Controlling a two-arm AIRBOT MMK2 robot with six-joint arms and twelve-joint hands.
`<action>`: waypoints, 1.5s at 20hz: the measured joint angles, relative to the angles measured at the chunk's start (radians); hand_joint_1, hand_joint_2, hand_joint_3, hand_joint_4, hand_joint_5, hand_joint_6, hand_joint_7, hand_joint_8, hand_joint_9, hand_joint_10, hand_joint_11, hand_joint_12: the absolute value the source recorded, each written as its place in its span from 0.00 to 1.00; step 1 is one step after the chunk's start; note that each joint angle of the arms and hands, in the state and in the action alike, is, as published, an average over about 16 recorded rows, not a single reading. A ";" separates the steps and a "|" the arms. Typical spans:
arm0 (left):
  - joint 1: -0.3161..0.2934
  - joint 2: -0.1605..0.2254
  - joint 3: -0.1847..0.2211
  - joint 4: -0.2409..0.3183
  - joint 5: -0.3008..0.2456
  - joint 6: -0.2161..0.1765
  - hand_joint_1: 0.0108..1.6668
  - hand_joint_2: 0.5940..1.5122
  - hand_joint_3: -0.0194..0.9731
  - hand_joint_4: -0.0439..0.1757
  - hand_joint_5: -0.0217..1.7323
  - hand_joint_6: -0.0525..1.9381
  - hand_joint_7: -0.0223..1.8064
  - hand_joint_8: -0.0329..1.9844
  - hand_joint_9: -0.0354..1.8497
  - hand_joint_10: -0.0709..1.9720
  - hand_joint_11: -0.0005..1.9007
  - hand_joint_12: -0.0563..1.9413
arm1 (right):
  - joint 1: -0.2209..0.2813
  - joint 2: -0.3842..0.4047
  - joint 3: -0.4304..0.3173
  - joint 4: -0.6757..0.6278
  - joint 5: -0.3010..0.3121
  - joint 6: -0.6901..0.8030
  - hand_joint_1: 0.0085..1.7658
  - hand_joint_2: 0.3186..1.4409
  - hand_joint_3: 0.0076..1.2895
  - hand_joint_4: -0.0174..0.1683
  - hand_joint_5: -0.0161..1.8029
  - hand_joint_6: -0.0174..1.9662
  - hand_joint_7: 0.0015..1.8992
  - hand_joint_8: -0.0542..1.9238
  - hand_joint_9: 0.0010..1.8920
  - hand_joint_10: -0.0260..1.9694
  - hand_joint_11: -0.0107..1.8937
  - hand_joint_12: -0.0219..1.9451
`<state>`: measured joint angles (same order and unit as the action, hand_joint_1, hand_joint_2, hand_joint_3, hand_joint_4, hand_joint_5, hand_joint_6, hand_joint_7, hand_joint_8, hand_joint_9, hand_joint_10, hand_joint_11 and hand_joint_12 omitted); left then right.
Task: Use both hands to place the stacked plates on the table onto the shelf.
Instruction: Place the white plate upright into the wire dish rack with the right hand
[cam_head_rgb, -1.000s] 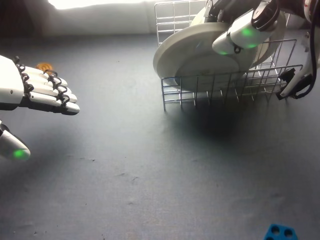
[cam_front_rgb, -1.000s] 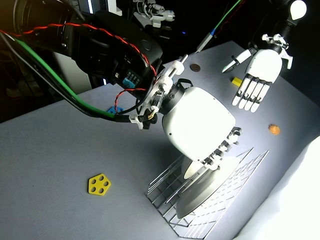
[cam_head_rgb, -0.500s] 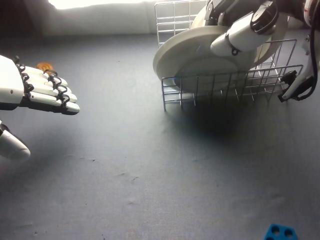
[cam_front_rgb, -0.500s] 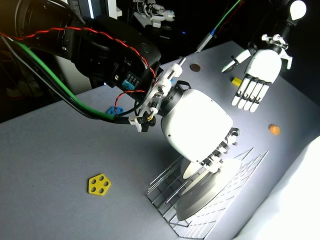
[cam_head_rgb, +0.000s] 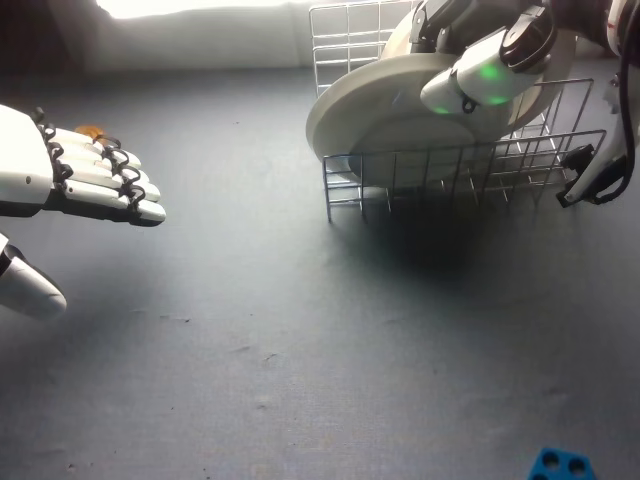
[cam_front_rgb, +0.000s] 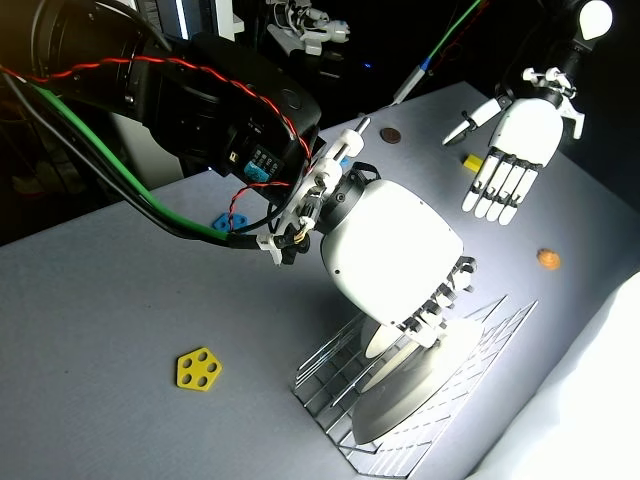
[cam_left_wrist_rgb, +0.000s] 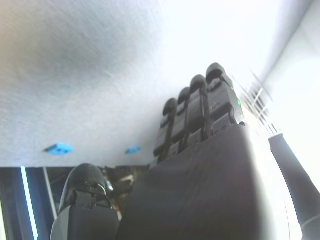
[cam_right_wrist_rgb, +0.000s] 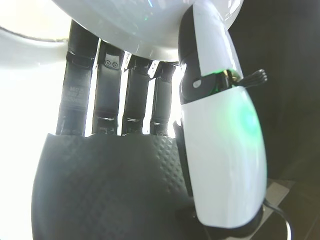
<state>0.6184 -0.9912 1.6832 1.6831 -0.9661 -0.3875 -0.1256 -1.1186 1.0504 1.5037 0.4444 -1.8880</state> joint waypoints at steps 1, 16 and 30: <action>-0.001 0.000 -0.001 0.000 0.000 0.000 0.00 0.58 0.04 0.20 0.02 0.03 0.02 0.01 0.03 0.04 0.01 0.03 | -0.001 0.000 0.000 -0.001 0.000 0.001 0.71 0.68 0.00 0.17 0.46 0.52 0.47 0.61 0.41 0.44 0.31 0.78; -0.007 0.004 -0.010 0.003 0.000 0.000 0.00 0.58 0.04 0.20 0.02 0.03 0.02 0.01 0.03 0.04 0.01 0.03 | -0.009 0.001 0.000 -0.017 0.002 0.008 0.70 0.68 0.00 0.21 0.46 0.54 0.48 0.61 0.41 0.44 0.31 0.79; -0.010 0.005 -0.016 0.008 0.000 0.000 0.00 0.57 0.04 0.20 0.02 0.03 0.02 0.01 0.03 0.04 0.01 0.04 | 0.002 0.004 0.000 -0.016 -0.002 0.008 0.56 0.63 0.00 0.11 0.21 0.21 0.25 0.20 0.17 0.25 0.09 0.60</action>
<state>0.6088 -0.9861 1.6672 1.6910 -0.9664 -0.3874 -0.1240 -1.1142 1.0500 1.4874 0.4421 -1.8800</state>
